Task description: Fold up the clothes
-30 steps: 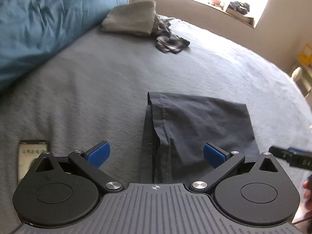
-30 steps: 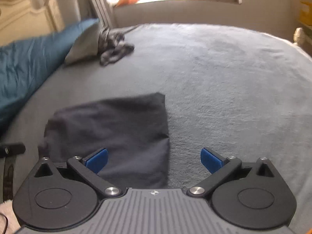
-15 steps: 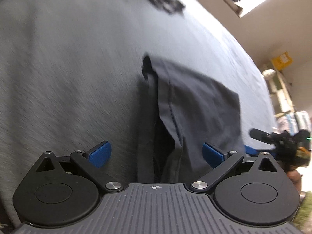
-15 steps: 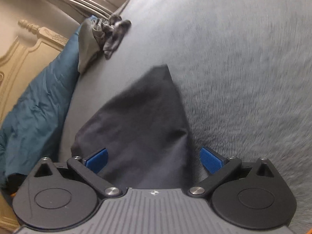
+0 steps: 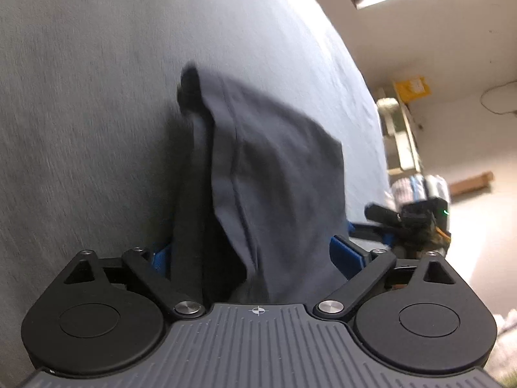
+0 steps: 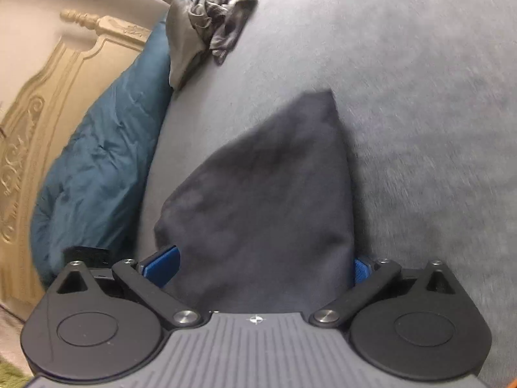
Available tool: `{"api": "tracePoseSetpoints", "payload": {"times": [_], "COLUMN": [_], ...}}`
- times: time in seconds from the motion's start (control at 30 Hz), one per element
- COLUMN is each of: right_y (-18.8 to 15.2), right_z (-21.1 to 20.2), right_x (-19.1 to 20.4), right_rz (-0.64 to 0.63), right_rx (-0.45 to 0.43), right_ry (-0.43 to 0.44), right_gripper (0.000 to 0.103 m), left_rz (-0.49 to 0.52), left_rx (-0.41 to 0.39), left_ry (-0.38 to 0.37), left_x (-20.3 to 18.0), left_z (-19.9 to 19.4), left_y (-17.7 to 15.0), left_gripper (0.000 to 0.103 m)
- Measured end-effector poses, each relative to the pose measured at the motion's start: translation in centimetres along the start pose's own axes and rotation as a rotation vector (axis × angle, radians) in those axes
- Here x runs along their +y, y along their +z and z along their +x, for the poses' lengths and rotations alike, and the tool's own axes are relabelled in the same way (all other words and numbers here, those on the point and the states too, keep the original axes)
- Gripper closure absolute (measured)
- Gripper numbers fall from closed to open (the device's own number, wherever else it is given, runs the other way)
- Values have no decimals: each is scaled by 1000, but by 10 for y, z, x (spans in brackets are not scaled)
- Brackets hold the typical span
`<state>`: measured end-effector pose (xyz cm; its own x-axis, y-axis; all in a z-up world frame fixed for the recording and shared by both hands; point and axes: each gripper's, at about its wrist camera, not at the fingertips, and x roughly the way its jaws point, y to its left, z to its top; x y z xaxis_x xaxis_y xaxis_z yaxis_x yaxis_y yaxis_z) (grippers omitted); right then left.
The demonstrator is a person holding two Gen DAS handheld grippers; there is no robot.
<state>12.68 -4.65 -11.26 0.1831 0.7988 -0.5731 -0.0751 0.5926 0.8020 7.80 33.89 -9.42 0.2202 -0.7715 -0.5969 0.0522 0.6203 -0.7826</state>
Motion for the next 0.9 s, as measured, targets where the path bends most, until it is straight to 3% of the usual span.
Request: {"api": "tracePoseSetpoints", "payload": {"times": [0.23,0.27,0.3,0.37,0.43,0.6,0.63,0.67,0.7,0.8,0.9], "right_y": [23,24,23,21,22,32,33,34,33,28,20], "right_z": [14,13,12,6,4,26,30,32,31,25,19], "right_x": [-10,-10,-10,-15,-21,-9,-4,0,3,9,21], "right_rz": [41,33,24,42,82,12,-15,-39,-56,-93,-163], "right_rx": [0,9,16,30,35,74,84,89,85,62,25], "right_ry": [102,106,104,97,112,117,107,91,62,-37,-109], "right_gripper": [1,3,12,22,23,26,28,37,43,85,94], "left_rz": [-27,-28,-28,-75,-122,4,31,50,66,98,156], "left_rx": [27,32,37,37,38,65,65,63,60,34,-1], "left_ry": [-6,-10,-13,-12,-11,46,73,101,128,174,217], "left_x": [0,0,1,7,13,-11,-16,-19,-23,-36,-51], "left_z": [18,16,15,13,14,30,31,32,32,31,31], "left_y": [19,18,17,17,18,17,16,16,15,14,8], "left_gripper": [17,22,27,44,46,49,56,67,71,82,86]}}
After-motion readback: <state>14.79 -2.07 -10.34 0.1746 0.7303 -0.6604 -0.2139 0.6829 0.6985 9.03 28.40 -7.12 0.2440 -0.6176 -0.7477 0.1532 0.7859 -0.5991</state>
